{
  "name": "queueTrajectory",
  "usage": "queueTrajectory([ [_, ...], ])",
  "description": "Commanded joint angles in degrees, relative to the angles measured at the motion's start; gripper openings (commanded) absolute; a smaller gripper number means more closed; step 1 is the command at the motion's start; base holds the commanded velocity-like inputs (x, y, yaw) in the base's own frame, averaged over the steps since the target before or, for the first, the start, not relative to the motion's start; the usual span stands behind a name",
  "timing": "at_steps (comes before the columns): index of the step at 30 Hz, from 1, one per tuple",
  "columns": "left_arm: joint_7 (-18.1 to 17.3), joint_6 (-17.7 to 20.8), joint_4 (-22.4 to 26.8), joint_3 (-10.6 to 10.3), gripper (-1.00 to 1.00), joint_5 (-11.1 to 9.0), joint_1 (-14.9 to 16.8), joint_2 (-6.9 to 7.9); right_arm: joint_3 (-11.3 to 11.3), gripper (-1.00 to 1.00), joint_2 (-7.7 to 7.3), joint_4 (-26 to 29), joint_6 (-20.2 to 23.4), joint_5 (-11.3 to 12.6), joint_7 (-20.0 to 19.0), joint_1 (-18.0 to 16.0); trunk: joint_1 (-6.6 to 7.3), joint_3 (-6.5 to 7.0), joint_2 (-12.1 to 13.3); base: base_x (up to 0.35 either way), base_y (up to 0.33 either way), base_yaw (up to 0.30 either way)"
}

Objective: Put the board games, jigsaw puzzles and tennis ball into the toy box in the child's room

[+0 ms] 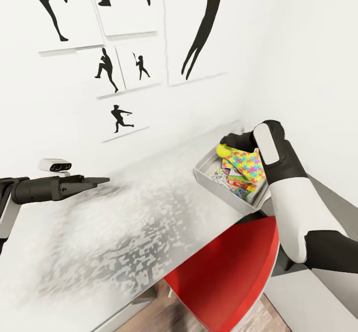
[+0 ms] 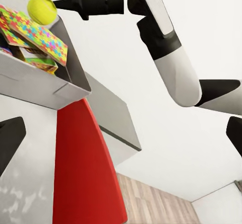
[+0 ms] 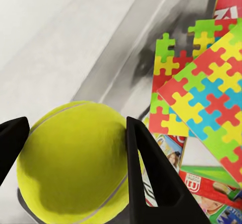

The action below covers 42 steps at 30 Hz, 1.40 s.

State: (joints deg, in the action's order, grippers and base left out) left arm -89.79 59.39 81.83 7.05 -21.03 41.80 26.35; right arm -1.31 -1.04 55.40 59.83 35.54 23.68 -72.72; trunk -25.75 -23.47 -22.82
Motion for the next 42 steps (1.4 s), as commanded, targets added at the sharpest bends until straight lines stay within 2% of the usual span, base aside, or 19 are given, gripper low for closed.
queueTrajectory([
  [1, -0.21, 0.61, 0.01, -0.04, 1.0, 0.02, 0.04, 0.02, -0.16, -1.0, -0.02, -0.19, 0.11, 0.58, 0.58, -0.05, -0.03, -0.09, -0.1, 0.0, 0.0, -0.012],
  [4, -0.21, 0.61, 0.0, -0.07, 1.0, 0.02, 0.04, 0.02, -0.86, -1.0, 0.05, -1.1, 0.11, 0.61, 0.58, -0.05, -0.03, -0.1, -0.1, 0.0, 0.0, -0.005],
  [8, -0.21, 0.61, 0.0, -0.09, 1.0, 0.01, 0.04, 0.02, -3.53, -1.0, 0.32, -1.66, 0.05, 0.66, 0.58, -0.05, -0.03, -0.21, -0.1, 0.0, 0.0, 0.05],
  [11, -0.21, 0.61, 0.01, -0.1, 1.0, 0.02, 0.04, 0.02, -4.37, -1.0, 0.65, -1.76, 0.03, 0.67, 0.58, -0.05, -0.03, -0.35, -0.1, 0.0, 0.0, 0.116],
  [34, -0.21, 0.61, 0.02, -0.08, 1.0, 0.02, 0.04, 0.02, -4.21, -1.0, -0.1, -1.79, 0.11, 0.68, 0.54, -0.05, -0.03, -1.07, -0.1, 0.0, 0.0, 0.032],
  [42, -0.21, 0.61, 0.01, -0.09, 1.0, 0.02, 0.04, 0.06, -4.18, -1.0, -0.15, -1.79, 0.17, 0.69, 0.49, -0.1, -0.03, -0.83, -0.1, 0.0, 0.0, -0.101],
])
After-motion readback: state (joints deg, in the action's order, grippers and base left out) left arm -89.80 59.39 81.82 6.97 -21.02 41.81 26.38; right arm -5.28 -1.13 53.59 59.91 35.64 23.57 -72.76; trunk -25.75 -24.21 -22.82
